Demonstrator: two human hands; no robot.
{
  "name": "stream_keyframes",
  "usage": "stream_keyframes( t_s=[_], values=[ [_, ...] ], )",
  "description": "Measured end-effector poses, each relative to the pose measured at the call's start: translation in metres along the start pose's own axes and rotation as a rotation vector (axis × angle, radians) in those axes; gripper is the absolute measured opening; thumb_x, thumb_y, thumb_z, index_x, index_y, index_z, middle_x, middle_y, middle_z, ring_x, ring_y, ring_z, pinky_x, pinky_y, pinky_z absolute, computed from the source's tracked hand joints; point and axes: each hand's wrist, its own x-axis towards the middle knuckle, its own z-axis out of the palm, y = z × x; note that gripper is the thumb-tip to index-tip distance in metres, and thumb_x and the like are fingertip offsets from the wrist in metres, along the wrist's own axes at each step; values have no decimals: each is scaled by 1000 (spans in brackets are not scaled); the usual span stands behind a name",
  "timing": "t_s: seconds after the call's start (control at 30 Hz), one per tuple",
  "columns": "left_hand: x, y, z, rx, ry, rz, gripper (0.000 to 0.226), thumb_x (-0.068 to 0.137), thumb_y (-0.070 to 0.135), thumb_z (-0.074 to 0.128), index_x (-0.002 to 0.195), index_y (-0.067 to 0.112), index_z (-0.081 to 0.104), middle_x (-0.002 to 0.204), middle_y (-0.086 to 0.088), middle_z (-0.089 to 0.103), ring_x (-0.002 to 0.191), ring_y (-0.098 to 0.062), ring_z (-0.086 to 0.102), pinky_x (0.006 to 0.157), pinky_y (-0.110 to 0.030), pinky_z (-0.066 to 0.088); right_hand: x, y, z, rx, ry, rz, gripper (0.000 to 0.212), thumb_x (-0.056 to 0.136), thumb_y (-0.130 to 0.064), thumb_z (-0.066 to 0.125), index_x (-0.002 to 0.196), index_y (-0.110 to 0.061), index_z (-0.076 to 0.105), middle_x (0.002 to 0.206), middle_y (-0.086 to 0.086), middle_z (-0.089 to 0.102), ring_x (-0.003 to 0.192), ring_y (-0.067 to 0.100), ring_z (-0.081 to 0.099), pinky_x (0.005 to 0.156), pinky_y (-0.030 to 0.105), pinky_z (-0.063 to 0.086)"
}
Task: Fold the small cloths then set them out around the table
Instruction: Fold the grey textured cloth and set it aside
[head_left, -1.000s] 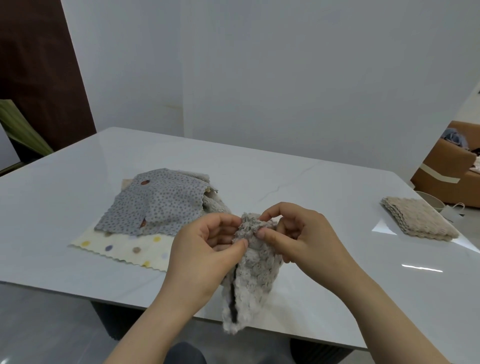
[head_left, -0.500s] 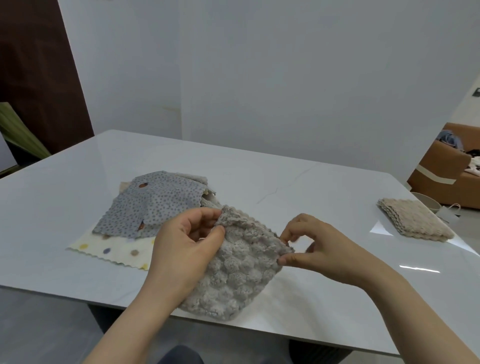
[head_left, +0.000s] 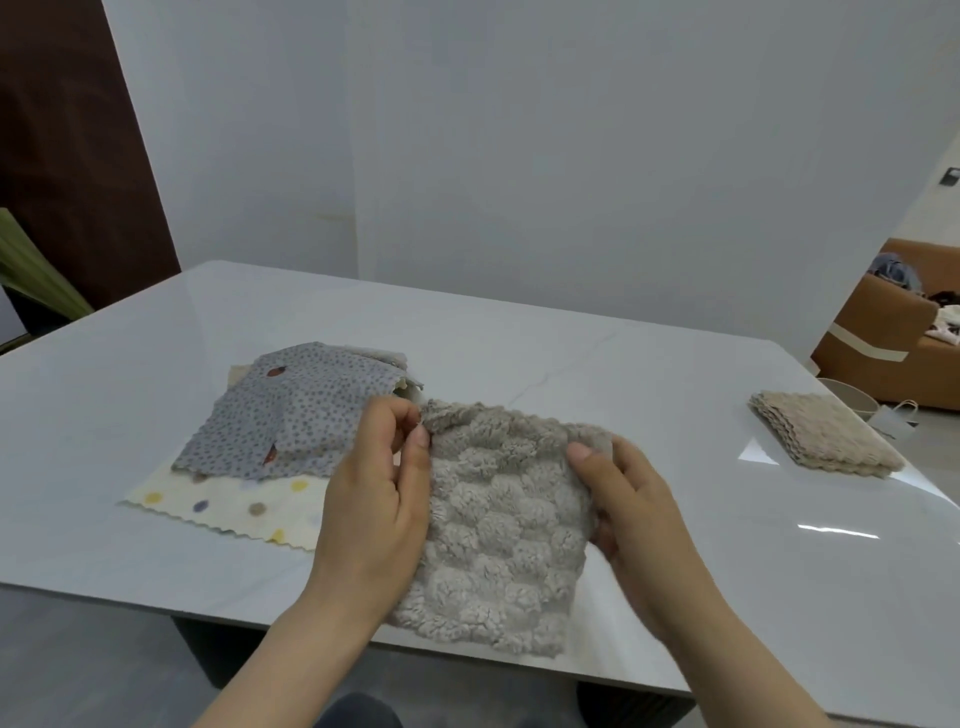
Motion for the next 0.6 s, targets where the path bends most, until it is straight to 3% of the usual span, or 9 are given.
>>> stream_keyframes(
  t_s=[0.1, 0.2, 0.33, 0.47, 0.6],
  values=[
    [-1, 2, 7, -12, 28, -7, 9, 98, 13, 42, 91, 14, 47, 65, -2, 46, 59, -17, 43, 50, -17, 33, -7, 11, 2, 107, -131, 218, 51, 82, -45, 65, 121, -12, 62, 114, 8, 72, 107, 26, 68, 100, 50, 49],
    [-2, 3, 14, -52, 25, -64, 9, 97, 11, 43, 90, 13, 47, 65, -6, 48, 57, -9, 43, 50, -15, 33, -12, 15, -2, 58, -178, 256, 49, 86, -46, 61, 119, -10, 65, 112, 7, 73, 106, 23, 69, 98, 45, 51],
    [-2, 0, 28, -54, -7, -125, 4, 97, 20, 45, 95, 19, 47, 70, 1, 52, 61, -5, 48, 53, -13, 35, -11, 21, -12, 23, -20, 178, 53, 77, -43, 63, 110, -2, 66, 102, 11, 75, 95, 25, 72, 89, 46, 56],
    [-9, 5, 46, -156, -128, -254, 23, 93, 36, 51, 109, 29, 38, 89, -1, 58, 58, 0, 52, 52, -10, 42, -10, 22, -31, -53, 178, 89, 38, 84, -43, 65, 102, -9, 68, 95, 9, 75, 88, 25, 73, 82, 49, 58],
    [-23, 15, 71, -170, -239, -273, 11, 91, 34, 56, 95, 33, 46, 95, 10, 56, 70, -4, 55, 58, -11, 42, -13, 23, -63, -246, 277, -5, 28, 86, -43, 64, 101, -19, 67, 93, -1, 75, 84, 14, 72, 70, 32, 57]
  ],
)
